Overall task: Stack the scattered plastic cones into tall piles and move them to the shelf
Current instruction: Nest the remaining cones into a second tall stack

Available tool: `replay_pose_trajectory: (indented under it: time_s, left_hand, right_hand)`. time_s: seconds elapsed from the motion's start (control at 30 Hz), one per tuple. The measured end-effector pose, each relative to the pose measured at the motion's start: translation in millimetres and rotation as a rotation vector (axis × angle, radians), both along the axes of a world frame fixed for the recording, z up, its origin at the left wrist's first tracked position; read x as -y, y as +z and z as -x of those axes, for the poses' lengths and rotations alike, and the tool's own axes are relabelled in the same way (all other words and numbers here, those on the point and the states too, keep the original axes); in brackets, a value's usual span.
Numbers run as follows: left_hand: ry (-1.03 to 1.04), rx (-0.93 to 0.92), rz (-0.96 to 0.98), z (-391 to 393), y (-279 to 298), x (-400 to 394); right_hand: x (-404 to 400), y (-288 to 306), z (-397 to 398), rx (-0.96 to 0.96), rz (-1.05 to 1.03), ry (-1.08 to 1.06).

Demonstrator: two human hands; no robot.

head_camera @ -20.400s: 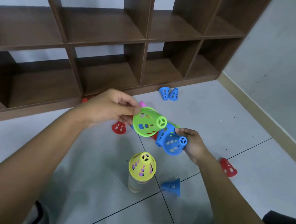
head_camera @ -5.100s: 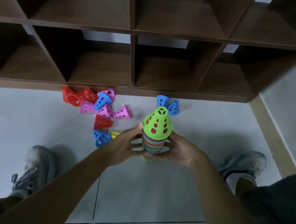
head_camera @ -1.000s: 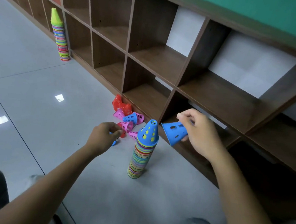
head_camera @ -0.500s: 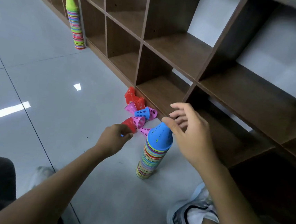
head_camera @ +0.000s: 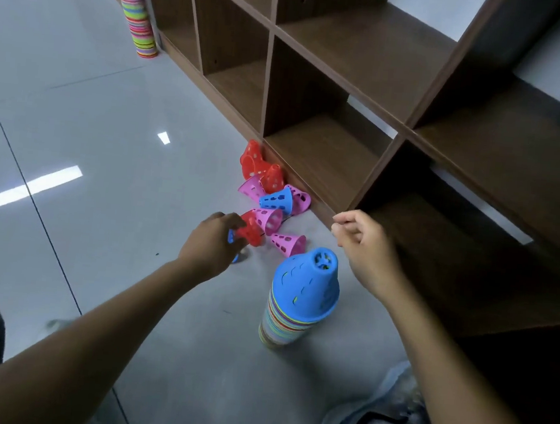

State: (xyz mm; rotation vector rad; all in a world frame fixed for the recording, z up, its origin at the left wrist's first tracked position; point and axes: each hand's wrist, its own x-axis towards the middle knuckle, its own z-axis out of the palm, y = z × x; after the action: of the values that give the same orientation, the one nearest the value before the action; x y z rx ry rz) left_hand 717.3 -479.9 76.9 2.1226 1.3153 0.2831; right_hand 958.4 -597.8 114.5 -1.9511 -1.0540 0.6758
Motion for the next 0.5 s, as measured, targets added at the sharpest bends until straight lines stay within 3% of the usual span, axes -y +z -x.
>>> replay_pose_trajectory:
  time_s: [0.13,0.5]
  left_hand:
    - [0.026,-0.039,0.055,-3,-14,-13]
    - [0.127,-0.135,0.199,-10,-50,-42]
  right_hand:
    - [-18,-35,-9,-0.041,0.143,0.048]
    - [-76,-99,16,-0.005,0.256,0.231]
